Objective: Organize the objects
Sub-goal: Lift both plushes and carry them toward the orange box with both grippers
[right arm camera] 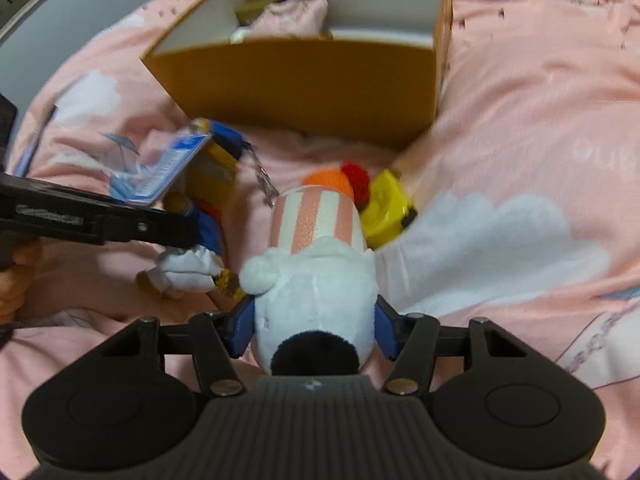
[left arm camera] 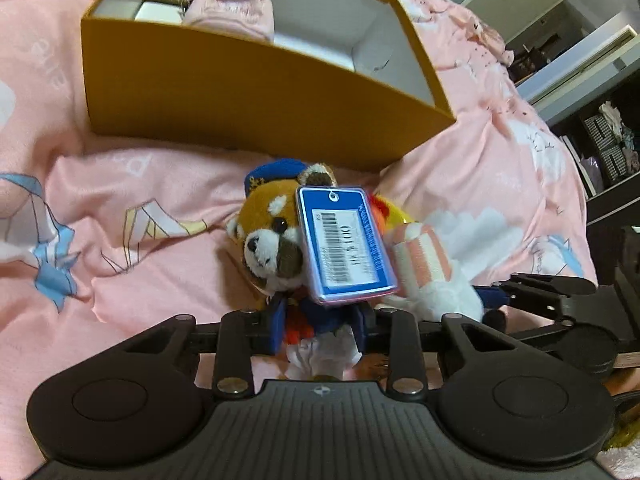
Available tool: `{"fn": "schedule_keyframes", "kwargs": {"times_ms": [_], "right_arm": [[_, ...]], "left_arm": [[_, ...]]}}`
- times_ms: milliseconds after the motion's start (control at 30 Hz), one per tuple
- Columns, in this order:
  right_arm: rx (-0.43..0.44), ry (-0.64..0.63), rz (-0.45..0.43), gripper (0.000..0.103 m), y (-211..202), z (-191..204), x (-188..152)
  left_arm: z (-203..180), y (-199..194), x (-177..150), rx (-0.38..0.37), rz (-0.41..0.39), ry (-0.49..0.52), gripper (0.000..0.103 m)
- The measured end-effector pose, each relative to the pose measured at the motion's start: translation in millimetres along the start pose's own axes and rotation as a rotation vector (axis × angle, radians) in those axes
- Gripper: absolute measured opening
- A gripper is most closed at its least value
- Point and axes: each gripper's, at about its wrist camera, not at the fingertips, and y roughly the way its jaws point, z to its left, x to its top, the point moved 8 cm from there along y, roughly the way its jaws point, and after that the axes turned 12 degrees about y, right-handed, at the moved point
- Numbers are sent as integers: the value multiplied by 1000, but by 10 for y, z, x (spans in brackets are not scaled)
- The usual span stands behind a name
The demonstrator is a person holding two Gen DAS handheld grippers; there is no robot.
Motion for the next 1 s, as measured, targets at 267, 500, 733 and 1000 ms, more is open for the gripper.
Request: {"fn": "schedule_keyframes", "kwargs": {"times_ms": [267,500,733,1000], "right_arm": [[9,-41,-80,61,-260,176,194],[-16,-23,-73,61,-157,119,188],[-9,6,-50,61,-33,65,131],[24,19,-48,62,22,60,156]], "left_arm": [[125,-8,0,103,1,11,37],[356,98,17,152,-16,-19,43],[392,239,33,192,-4,-4,59],[394,358,20,250,26,30,55]]}}
